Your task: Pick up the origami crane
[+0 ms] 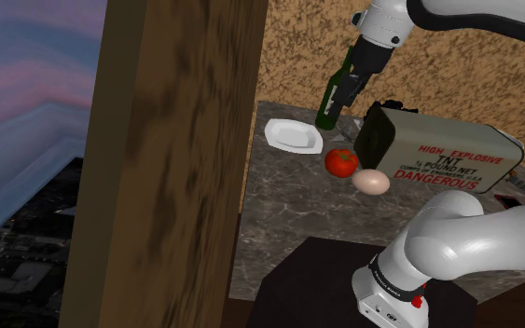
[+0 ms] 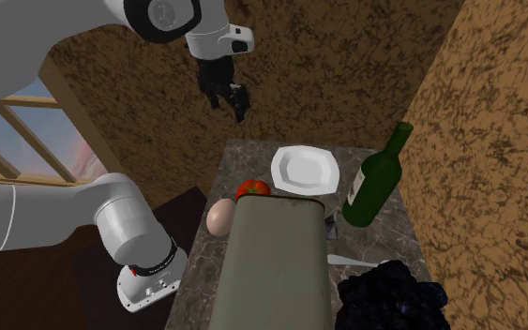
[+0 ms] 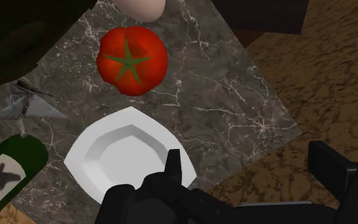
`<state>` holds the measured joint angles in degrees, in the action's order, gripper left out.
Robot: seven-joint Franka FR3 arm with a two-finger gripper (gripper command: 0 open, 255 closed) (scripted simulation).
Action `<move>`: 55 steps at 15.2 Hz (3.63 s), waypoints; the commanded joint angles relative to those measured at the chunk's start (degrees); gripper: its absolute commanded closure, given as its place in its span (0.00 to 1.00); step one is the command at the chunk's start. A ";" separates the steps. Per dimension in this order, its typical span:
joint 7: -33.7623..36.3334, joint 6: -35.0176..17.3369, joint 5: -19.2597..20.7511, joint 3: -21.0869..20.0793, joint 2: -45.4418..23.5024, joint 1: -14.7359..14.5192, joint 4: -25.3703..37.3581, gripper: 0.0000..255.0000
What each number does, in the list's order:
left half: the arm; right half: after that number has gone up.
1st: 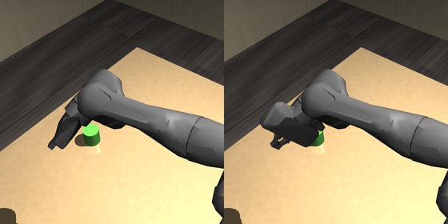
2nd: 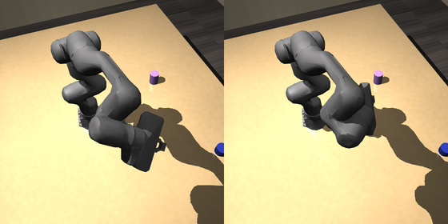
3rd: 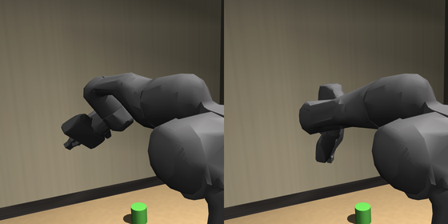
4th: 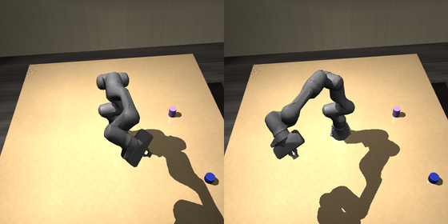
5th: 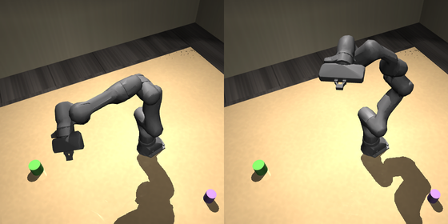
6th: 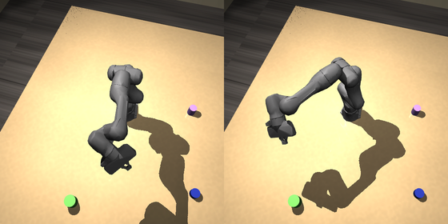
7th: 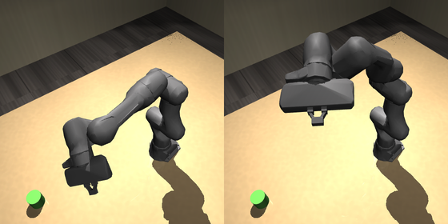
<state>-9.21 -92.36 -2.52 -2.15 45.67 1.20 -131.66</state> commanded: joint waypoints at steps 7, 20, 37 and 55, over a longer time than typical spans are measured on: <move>-1.98 -8.18 1.88 5.96 -2.98 3.80 -3.13 0.00; -7.37 -25.59 1.91 19.71 -15.17 10.09 -4.40 0.00; -17.01 -41.77 -7.12 31.90 -30.47 10.64 -4.50 0.00; -14.91 -37.20 -5.38 30.96 -28.45 11.23 -1.59 1.00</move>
<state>-24.51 -130.32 -8.12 29.00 17.01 12.40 -133.83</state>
